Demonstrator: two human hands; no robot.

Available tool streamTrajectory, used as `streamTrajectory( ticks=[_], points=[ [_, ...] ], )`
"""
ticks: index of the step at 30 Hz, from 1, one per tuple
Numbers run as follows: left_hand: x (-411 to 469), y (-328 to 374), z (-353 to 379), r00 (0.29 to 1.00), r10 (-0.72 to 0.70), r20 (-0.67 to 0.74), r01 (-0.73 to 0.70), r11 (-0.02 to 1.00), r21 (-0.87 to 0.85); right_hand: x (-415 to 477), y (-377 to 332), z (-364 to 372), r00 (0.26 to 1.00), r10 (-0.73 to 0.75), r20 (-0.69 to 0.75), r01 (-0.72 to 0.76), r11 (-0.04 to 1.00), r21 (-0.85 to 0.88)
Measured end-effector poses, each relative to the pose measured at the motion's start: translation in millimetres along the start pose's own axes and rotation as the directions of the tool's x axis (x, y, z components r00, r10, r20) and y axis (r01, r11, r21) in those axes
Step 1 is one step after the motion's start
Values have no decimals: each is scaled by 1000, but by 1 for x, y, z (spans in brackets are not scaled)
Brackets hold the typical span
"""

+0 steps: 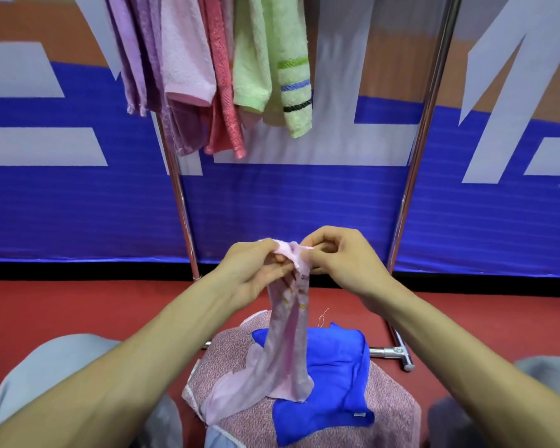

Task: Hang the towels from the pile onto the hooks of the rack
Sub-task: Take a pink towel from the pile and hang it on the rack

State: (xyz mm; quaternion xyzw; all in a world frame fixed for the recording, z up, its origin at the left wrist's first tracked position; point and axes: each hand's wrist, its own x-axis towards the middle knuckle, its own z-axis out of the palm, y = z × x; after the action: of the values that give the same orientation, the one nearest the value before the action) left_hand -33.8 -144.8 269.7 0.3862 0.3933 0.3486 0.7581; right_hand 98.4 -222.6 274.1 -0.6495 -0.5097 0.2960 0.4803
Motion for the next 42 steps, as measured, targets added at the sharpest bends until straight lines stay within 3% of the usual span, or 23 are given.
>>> streamTrajectory(
  ticks=[5,11,15,19,21,24,27,28,31,33,37,42],
  points=[
    [-6,4,-1,998,-60,18,62,980,-190,-5,-3,-1,992,-130,2,129,985,-117],
    [-10,3,1,996,-76,35,81,982,-169,-8,-1,-2,971,-236,46,237,905,-352],
    [-10,5,2,999,-30,24,31,999,-31,-3,0,-6,953,-302,21,285,870,-404],
    [-7,3,0,997,34,-72,-11,956,294,6,0,-11,955,-267,-128,214,921,-327],
    [-4,2,-2,980,160,-115,-95,894,437,7,-2,-12,955,-262,-143,210,930,-302],
    [-4,4,-1,950,313,-4,-245,750,615,7,-3,-14,953,-264,-152,211,932,-293],
    [-9,4,-2,950,274,149,-306,730,611,8,-2,-15,959,-234,-160,195,954,-228],
    [-9,4,-3,938,293,188,-342,681,647,8,-2,-16,962,-231,-148,199,959,-203],
    [-6,4,-6,854,397,336,-490,400,774,9,-4,-19,965,-244,-96,230,964,-136],
    [-4,6,-6,838,363,406,-523,323,789,9,-5,-23,962,-255,-97,248,966,-78],
    [-1,12,-9,802,355,480,-554,145,819,11,-5,-29,943,-220,-250,252,962,106],
    [1,24,-18,804,329,495,-541,62,838,20,6,-37,889,-152,-431,241,957,160]
  ],
)
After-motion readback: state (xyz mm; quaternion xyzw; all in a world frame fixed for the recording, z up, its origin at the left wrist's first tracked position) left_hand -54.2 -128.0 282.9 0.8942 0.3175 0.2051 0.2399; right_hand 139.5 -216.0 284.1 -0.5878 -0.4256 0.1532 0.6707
